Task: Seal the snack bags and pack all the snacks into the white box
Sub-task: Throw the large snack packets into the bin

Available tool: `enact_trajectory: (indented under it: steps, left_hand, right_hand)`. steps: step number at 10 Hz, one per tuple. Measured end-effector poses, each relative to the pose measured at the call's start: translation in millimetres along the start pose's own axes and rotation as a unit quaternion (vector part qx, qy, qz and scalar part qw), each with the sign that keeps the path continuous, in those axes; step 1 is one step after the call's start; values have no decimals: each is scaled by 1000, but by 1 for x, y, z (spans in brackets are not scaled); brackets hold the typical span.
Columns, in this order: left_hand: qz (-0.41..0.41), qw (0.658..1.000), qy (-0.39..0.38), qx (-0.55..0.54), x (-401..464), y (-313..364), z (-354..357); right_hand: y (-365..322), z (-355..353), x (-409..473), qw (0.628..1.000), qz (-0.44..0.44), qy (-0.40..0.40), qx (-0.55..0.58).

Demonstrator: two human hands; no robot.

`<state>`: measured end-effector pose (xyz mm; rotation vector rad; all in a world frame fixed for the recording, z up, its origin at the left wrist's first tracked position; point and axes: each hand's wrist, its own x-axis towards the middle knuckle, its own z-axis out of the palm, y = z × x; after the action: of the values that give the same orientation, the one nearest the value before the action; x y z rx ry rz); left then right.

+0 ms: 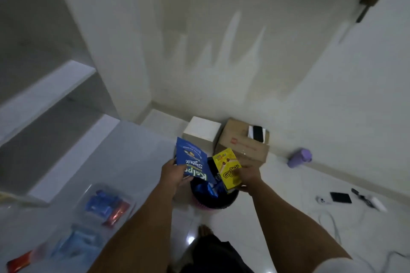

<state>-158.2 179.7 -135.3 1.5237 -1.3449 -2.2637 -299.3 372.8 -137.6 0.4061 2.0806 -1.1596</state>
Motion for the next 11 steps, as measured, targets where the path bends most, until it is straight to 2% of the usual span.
enact_trajectory:
  steps: [1, 3, 4, 5, 6, 8, 10, 11]
  left_hand:
    - [-30, 999, -19, 26, 7, -17, 26]
    - [-83, 993, -5, 78, 35, -45, 78]
    - [-124, 988, 13, 94, 56, -58, 100]
    - [-196, 972, 33, 126, 67, -67, 121]
    - [-233, 958, 42, 161, 71, -68, 130]
    - [-225, 964, 94, 110, 63, -54, 112]
    - [-147, 969, 183, 76, 21, -19, 64]
    - [-104, 971, 205, 69, -3, -10, 39]
  right_hand:
    - [5, -27, 2, 1000, 25, 9, 3]
    - [0, -52, 40, 999, 38, 2, -36]
    - [-7, -52, 70, 996, 47, -36, -65]
    - [-11, -51, 97, 980, 20, -63, -186]
    - [-15, -55, 118, 937, -52, -97, -331]
    - [-31, -49, 145, 883, -80, -157, -434]
    - [-68, 5, 118, 810, -186, -206, -517]
    - [-79, 39, 88, 788, -229, -228, -525]
